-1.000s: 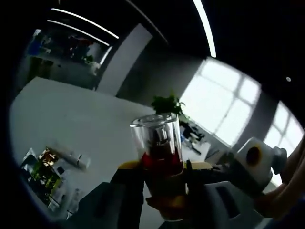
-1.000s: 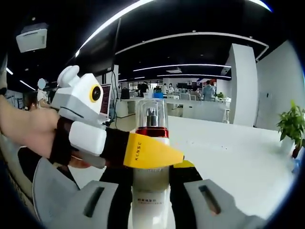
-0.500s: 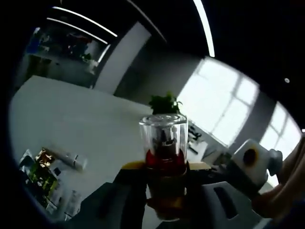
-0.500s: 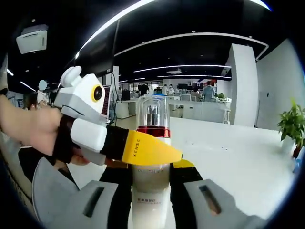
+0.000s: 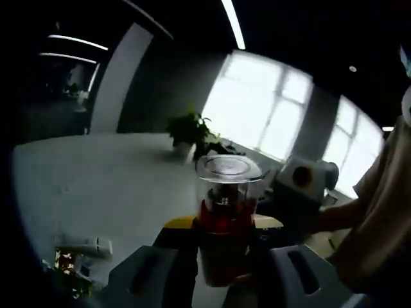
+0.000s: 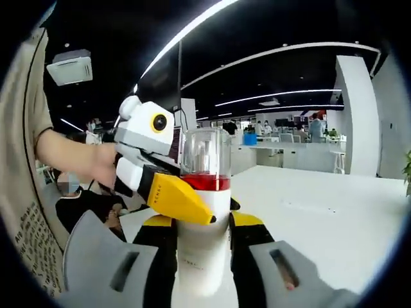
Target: Arrange the skincare products in the storage area until every visible bottle or jar stands upright without overlapping.
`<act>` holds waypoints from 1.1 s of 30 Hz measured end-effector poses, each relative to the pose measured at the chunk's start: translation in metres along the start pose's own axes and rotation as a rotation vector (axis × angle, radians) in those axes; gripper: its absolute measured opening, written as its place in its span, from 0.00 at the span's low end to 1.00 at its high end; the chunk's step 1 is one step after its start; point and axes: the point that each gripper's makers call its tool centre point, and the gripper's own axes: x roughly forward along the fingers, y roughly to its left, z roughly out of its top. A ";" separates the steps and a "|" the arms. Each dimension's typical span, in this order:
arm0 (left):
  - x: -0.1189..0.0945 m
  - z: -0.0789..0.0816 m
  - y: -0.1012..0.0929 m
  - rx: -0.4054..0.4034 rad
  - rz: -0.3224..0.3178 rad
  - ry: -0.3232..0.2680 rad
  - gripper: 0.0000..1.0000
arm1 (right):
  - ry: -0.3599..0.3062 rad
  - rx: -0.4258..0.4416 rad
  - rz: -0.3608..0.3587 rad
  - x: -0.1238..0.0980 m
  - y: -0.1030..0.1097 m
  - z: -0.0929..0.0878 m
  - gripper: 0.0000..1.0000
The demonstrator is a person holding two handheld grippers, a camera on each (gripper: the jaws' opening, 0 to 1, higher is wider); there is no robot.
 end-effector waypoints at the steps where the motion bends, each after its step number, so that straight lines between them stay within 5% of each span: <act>1: 0.001 0.001 -0.004 0.015 -0.025 0.004 0.27 | 0.000 0.001 0.007 0.000 0.000 0.000 0.32; 11: 0.006 -0.006 -0.013 0.167 -0.117 0.119 0.27 | 0.052 -0.016 0.149 0.000 0.005 -0.007 0.33; 19: 0.007 -0.017 -0.011 0.179 -0.193 0.164 0.27 | 0.068 -0.028 0.188 -0.004 0.009 -0.018 0.31; 25: 0.016 -0.019 0.002 0.146 -0.197 0.138 0.27 | 0.045 -0.006 0.092 0.000 -0.008 -0.027 0.31; 33: 0.026 -0.030 0.025 0.091 -0.172 0.121 0.28 | 0.098 -0.006 -0.020 0.012 -0.026 -0.052 0.31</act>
